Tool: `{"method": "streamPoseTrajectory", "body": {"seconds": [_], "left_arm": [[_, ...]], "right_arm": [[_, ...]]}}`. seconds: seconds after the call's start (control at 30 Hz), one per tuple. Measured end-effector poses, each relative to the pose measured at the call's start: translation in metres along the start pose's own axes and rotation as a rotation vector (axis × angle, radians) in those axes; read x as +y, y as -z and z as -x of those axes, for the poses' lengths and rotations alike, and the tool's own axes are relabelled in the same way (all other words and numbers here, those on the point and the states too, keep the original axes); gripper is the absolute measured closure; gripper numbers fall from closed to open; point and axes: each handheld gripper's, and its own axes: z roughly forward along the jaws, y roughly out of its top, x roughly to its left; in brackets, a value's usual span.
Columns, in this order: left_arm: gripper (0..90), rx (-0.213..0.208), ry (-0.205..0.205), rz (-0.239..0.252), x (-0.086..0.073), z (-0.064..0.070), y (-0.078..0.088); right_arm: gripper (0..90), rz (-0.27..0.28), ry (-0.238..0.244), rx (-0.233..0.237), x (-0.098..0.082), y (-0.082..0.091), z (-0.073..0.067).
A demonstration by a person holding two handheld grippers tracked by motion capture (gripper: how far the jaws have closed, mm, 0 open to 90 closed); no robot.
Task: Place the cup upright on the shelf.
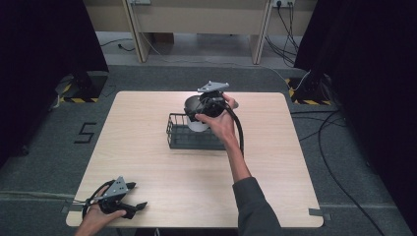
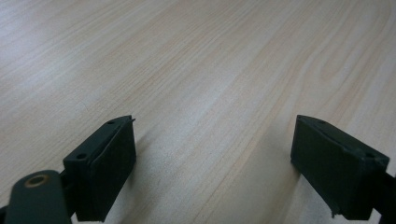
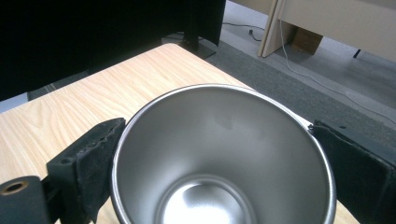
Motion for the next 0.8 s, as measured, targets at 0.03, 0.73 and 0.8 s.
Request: {"method": "streamPoseTrajectory", "body": {"seconds": [0.03,0.73,0.8], "left_arm": [[13.5,0.0,0.0,0.0,0.0,0.0,0.0],[13.5,-0.003,-0.002,0.0,0.0,0.0,0.0],[13.5,-0.003,-0.001,0.0,0.0,0.0,0.0]], "right_arm": [[6.4,-0.003,-0.002,-0.001,0.0,-0.001,0.0],[6.3,-0.048,-0.037,-0.02,-0.024,-0.026,0.003],[6.3,-0.05,-0.041,-0.019,-0.027,-0.028,0.004]]}}
